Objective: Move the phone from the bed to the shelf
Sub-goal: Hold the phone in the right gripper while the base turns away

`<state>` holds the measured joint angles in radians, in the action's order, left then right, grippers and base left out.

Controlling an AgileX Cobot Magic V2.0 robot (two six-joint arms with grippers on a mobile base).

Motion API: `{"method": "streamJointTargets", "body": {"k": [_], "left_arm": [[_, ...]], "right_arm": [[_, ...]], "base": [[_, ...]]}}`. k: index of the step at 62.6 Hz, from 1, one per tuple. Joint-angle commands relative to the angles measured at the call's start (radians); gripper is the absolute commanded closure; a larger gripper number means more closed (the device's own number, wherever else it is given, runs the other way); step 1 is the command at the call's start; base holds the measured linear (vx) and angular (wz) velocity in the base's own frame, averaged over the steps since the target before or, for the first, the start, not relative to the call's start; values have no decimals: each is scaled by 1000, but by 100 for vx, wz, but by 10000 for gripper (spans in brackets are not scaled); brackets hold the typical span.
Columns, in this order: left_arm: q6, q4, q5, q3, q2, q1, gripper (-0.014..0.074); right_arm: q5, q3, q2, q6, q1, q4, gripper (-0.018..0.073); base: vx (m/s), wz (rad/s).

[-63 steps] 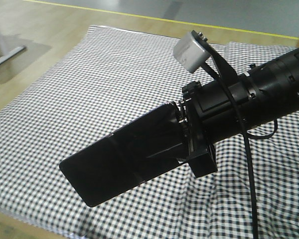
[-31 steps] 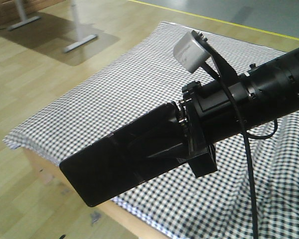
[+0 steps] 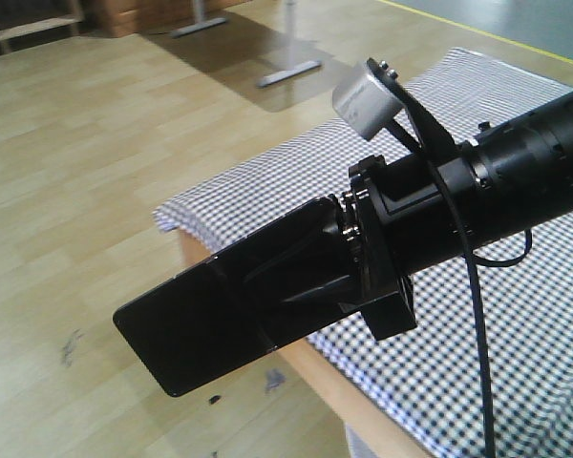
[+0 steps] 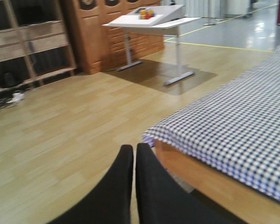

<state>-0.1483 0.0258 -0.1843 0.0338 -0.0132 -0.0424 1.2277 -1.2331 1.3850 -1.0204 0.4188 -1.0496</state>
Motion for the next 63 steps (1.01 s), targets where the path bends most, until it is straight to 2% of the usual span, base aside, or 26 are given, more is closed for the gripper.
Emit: {"method": "streamJointTargets", "body": {"k": [1, 63], "left_arm": [[6, 9, 72, -21, -13, 4, 595], [6, 9, 72, -21, -13, 4, 595]], "right_arm": [[58, -25, -36, -4, -2, -80, 562], [58, -25, -36, -4, -2, -80, 561]], "base": [[-16, 61], [-14, 55]]}}
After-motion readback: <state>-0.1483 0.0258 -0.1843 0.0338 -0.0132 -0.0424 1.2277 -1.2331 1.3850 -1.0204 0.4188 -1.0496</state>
